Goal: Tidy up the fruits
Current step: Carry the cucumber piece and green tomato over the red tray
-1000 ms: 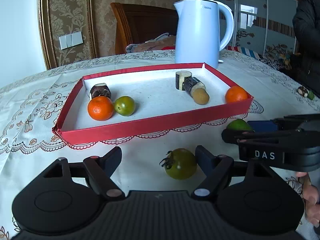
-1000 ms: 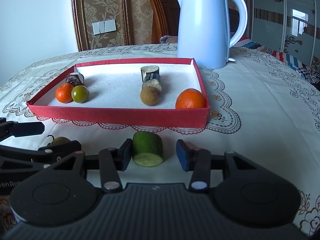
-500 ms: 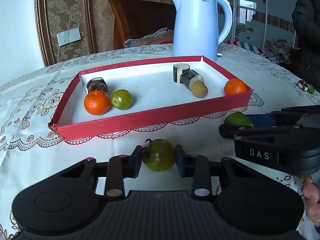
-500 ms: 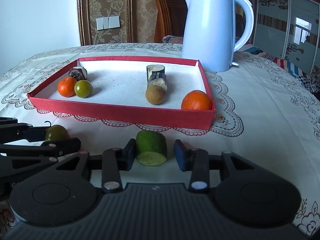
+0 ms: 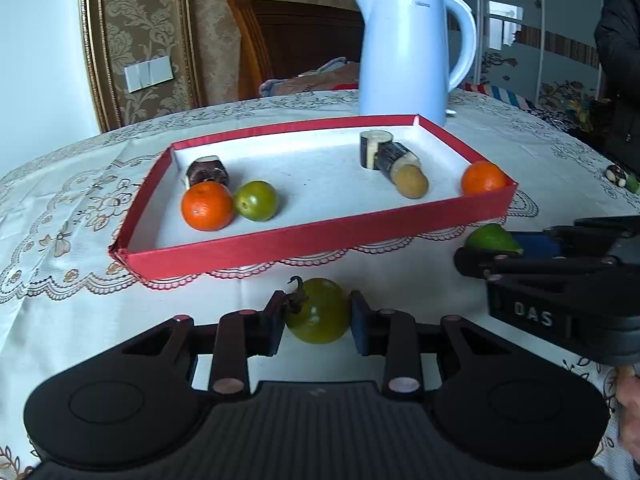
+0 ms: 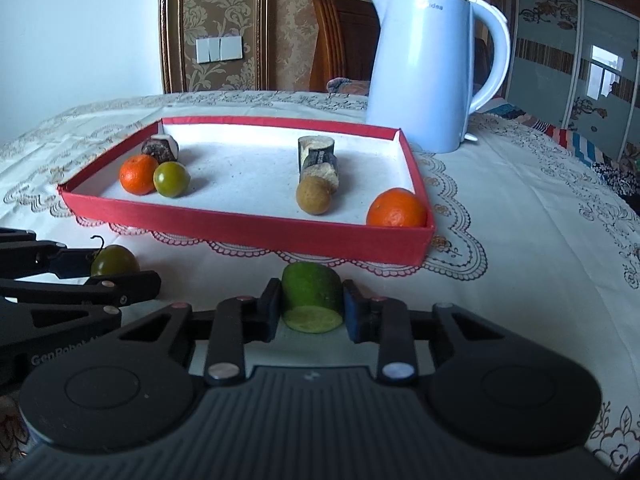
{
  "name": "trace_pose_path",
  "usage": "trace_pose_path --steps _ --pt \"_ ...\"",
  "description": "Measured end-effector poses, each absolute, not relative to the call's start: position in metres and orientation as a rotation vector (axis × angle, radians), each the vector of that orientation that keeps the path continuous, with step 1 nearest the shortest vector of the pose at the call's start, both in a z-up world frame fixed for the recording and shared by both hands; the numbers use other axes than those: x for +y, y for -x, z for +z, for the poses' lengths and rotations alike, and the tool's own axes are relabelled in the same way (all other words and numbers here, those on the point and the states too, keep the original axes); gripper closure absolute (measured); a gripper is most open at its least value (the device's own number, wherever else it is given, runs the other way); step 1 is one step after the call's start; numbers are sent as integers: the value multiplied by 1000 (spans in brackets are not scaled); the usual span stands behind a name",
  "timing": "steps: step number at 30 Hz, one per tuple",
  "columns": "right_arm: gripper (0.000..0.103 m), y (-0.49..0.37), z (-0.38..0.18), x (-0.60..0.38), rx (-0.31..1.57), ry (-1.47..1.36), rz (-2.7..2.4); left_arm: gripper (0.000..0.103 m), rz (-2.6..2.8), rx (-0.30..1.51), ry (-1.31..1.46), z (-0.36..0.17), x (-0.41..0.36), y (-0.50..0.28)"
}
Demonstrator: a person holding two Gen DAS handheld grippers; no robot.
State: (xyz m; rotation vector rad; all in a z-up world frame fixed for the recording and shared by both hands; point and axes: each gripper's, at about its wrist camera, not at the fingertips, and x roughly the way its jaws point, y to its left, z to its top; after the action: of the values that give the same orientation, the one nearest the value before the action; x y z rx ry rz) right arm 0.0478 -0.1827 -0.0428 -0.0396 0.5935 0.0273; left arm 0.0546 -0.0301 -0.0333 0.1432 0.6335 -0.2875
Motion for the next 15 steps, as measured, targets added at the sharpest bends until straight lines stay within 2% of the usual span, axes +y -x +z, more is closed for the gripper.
trace_pose_path --steps 15 --pt "73 -41 -18 -177 490 19 21 71 -255 558 -117 -6 -29 -57"
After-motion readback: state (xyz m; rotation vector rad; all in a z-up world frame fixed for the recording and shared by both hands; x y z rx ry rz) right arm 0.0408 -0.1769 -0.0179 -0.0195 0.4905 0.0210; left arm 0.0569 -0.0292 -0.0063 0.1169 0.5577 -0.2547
